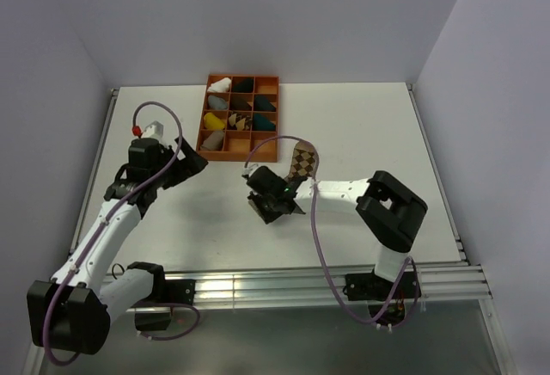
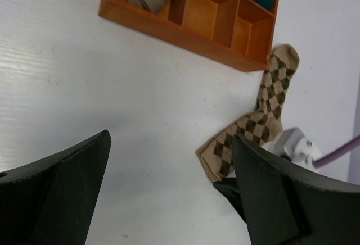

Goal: Roll the socks
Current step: Roll the sock at the center of the board.

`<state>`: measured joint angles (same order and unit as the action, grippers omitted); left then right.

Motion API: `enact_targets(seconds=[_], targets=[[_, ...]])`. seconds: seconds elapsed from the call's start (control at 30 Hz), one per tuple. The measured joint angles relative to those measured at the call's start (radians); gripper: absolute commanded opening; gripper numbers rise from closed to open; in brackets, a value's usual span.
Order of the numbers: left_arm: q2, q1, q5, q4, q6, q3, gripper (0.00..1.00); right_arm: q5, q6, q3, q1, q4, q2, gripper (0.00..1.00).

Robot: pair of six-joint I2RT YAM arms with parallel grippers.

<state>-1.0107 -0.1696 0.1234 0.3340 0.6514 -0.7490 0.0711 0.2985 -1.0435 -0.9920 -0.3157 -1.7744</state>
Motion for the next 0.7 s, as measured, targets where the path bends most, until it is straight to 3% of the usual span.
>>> enact_targets(seconds=[0.2,0.43,0.7], targets=[[-0.028,-0.132,0.01,-0.061,0.085,0.056,0.93,-0.285,0.063,0.137,0.134,0.189,0.055,0.0],[-0.188,-0.327,-0.01,-0.137,0.206,0.067,0.92,-0.583,0.188,0.289,0.276,0.434,0.06,0.0],[-0.318,-0.429,-0.05,-0.217,0.339,0.082,0.88,-0.758,0.295,0.351,0.356,0.594,0.008,0.0]])
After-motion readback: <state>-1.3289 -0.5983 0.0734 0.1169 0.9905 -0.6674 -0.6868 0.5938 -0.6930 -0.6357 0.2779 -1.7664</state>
